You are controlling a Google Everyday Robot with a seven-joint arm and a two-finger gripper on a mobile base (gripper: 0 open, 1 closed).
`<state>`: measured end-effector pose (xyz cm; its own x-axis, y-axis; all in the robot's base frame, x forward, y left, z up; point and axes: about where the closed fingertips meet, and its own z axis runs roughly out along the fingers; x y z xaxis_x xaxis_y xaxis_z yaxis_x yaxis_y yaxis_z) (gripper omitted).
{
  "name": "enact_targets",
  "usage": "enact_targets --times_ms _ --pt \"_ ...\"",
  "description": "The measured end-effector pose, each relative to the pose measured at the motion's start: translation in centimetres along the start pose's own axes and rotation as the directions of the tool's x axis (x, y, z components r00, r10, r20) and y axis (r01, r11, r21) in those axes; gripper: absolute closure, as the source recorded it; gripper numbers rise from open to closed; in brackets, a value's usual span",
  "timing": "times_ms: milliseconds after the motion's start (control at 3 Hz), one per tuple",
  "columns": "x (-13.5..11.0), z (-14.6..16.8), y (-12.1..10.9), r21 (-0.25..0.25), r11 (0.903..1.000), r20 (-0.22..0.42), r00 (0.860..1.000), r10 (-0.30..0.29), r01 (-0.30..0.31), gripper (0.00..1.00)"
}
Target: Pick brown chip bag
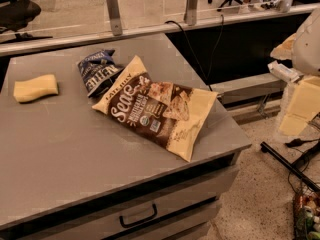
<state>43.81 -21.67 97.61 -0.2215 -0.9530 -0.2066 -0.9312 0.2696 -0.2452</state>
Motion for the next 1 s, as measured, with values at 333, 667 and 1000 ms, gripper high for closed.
enact_targets --times_ms 333,667,1000 --pt "-0.5 0.1 -0.4 0.008 1.0000 0.010 1.000 -0.006 0.006 0.00" --pt "-3.0 1.5 -2.2 0.014 0.9992 0.045 0.998 -0.038 0.037 0.00" --pt "-6.4 4.0 -3.6 0.004 0.9975 0.097 0.993 -0.070 0.070 0.00"
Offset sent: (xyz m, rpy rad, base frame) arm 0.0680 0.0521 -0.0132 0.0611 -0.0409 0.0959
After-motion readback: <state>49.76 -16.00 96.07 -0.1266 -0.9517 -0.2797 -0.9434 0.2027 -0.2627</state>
